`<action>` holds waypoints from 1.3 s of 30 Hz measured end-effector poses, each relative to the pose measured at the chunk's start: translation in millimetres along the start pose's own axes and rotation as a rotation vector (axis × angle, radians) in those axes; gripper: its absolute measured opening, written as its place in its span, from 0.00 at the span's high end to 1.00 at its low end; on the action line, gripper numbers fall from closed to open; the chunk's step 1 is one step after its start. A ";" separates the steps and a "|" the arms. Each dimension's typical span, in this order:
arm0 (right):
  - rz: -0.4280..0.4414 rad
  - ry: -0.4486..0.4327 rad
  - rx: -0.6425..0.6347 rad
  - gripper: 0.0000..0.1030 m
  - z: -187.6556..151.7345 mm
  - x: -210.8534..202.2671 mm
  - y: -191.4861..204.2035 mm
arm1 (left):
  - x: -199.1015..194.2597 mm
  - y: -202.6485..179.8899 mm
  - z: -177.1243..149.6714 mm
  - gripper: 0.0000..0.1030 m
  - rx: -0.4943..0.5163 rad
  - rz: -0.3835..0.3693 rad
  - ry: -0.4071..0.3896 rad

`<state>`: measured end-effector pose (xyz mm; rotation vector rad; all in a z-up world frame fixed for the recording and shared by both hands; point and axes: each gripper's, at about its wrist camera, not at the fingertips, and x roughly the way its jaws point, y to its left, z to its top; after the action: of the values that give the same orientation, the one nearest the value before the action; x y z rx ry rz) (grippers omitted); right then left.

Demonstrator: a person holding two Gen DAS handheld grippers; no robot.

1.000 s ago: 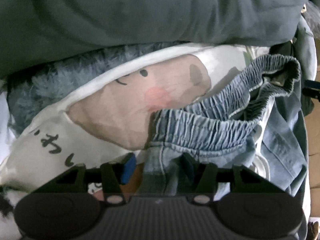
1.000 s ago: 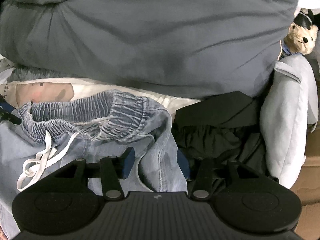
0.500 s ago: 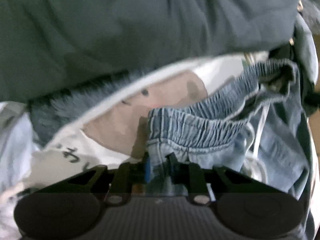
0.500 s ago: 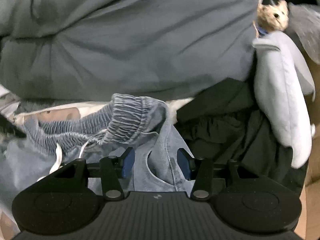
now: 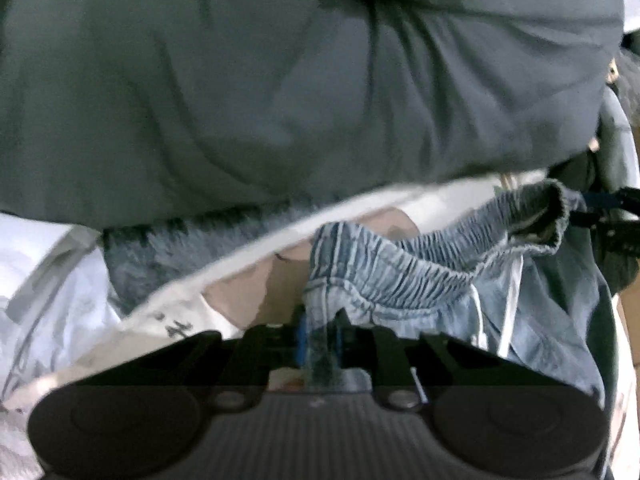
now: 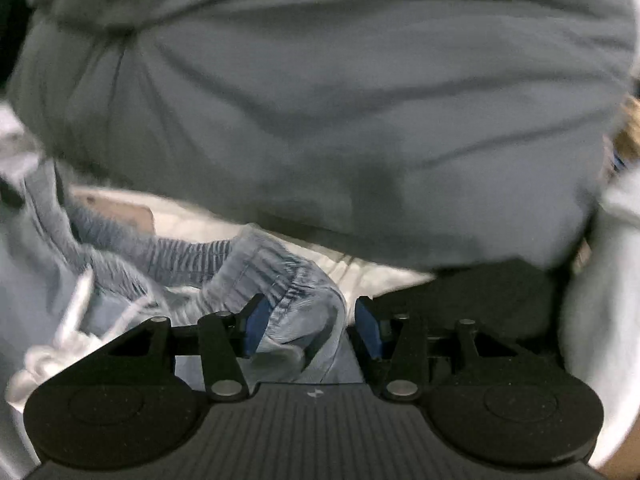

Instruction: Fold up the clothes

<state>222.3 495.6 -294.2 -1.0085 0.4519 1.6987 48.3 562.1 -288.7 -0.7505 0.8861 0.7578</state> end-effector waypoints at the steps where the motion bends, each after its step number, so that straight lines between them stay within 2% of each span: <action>1: 0.007 0.007 -0.015 0.47 2.9 8.6 -0.5 | 0.9 3.3 0.8 0.92 -0.014 -0.002 -0.006; 5: 0.023 0.046 0.027 0.52 12.1 39.8 -11.9 | 13.9 11.1 0.7 0.92 -0.041 -0.002 -0.011; 7: 0.042 0.074 0.058 0.59 14.7 54.5 -15.1 | 22.6 12.0 -1.1 0.92 -0.037 0.003 0.002; 10: 0.045 0.109 0.061 0.59 15.0 72.9 -12.8 | 41.6 21.6 -4.1 0.90 -0.068 -0.016 0.068; 11: 0.048 0.127 0.060 0.59 15.3 79.2 -12.2 | 47.1 24.7 -4.8 0.86 -0.075 -0.023 0.090; 14: 0.068 0.178 0.072 0.56 14.7 91.8 -14.8 | 56.4 30.5 -2.6 0.74 -0.087 -0.032 0.123; 16: 0.080 0.201 0.085 0.45 14.2 92.7 -20.3 | 58.0 32.9 0.1 0.74 -0.103 -0.046 0.126; 19: 0.126 0.257 0.096 0.44 11.2 87.1 -29.2 | 59.8 37.4 1.0 0.74 -0.117 -0.080 0.125; 25: 0.203 0.291 0.072 0.44 2.9 69.2 -38.0 | 48.5 51.3 0.4 0.74 -0.159 -0.175 0.133; 29: 0.204 0.308 0.087 0.44 3.1 84.6 -37.0 | 29.5 49.6 5.1 0.61 -0.177 -0.213 0.112; 30: 0.199 0.311 0.084 0.44 3.7 88.9 -35.2 | 26.7 47.6 5.8 0.54 -0.176 -0.212 0.092; 32: 0.183 0.308 0.062 0.44 7.3 99.0 -29.1 | 28.3 43.5 8.8 0.49 -0.171 -0.212 0.064; 35: 0.158 0.294 0.030 0.44 4.2 103.7 -21.1 | 49.8 40.7 13.3 0.50 -0.149 -0.165 0.108; 39: 0.141 0.273 0.027 0.44 -0.1 102.7 -18.2 | 70.1 38.0 14.5 0.50 -0.138 -0.164 0.137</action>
<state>230.3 563.1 -373.3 -1.2188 0.7355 1.6794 52.4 611.5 -352.9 -0.9943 0.8889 0.6314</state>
